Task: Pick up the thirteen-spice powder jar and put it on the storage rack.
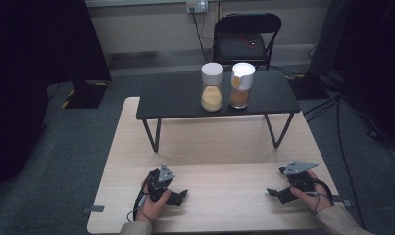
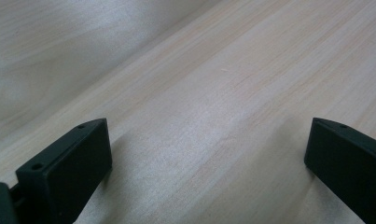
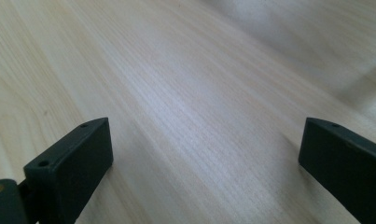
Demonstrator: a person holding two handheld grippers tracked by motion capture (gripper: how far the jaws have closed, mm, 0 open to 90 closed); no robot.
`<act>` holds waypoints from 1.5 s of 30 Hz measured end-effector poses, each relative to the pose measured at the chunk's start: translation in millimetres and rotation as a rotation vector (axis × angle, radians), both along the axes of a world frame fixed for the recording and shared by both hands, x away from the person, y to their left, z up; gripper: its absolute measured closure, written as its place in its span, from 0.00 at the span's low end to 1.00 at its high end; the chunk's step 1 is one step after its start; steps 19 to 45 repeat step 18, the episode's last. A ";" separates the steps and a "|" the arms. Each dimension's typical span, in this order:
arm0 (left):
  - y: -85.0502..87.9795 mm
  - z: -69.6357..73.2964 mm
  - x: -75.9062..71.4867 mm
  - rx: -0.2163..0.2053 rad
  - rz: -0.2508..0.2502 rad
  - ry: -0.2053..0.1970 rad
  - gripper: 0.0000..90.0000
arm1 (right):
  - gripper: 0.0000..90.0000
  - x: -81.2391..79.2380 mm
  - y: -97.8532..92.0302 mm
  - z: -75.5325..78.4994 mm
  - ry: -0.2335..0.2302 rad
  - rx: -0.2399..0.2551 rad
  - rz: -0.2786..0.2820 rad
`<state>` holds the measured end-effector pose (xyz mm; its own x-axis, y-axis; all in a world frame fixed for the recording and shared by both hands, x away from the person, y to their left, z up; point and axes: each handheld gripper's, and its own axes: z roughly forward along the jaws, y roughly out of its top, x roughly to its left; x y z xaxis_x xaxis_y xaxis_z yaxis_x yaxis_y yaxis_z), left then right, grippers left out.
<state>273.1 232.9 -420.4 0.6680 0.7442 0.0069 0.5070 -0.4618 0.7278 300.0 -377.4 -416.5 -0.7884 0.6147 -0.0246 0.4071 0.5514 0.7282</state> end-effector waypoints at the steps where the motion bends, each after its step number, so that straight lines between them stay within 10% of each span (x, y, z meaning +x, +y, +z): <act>1: 0.0 0.0 0.1 0.000 0.000 0.000 0.00 | 0.01 0.2 0.2 0.1 -0.001 -0.002 0.002; 45: 0.0 -0.4 -0.2 -0.003 0.002 -0.001 0.00 | 0.00 1.4 1.6 0.2 0.003 -0.006 -0.002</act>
